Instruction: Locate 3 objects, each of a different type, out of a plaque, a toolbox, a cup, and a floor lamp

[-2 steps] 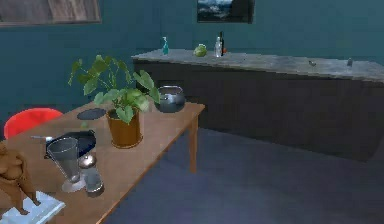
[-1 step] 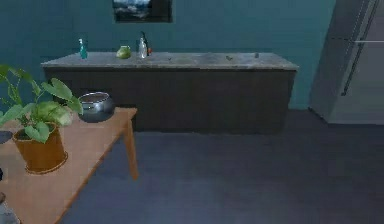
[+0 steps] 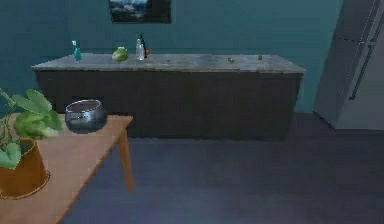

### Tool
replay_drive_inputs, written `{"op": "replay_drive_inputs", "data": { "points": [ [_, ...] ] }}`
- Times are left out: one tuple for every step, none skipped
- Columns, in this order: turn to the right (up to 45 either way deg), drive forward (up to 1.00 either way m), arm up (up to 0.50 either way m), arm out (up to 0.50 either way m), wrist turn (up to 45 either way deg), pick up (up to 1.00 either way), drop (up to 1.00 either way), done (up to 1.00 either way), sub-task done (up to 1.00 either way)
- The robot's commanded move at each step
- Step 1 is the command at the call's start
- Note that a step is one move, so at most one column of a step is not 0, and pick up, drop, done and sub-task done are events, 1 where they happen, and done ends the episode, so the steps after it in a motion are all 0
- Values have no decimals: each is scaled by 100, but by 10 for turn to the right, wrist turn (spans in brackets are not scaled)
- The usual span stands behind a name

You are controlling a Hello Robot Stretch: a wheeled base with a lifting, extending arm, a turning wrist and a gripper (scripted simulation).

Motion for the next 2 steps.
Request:
{"op": "replay_drive_inputs", "data": {
  "points": [
    [450,0,0,0,0,0,0,0,0],
    [300,0,0,0,0,0,0,0,0]
  ]
}}
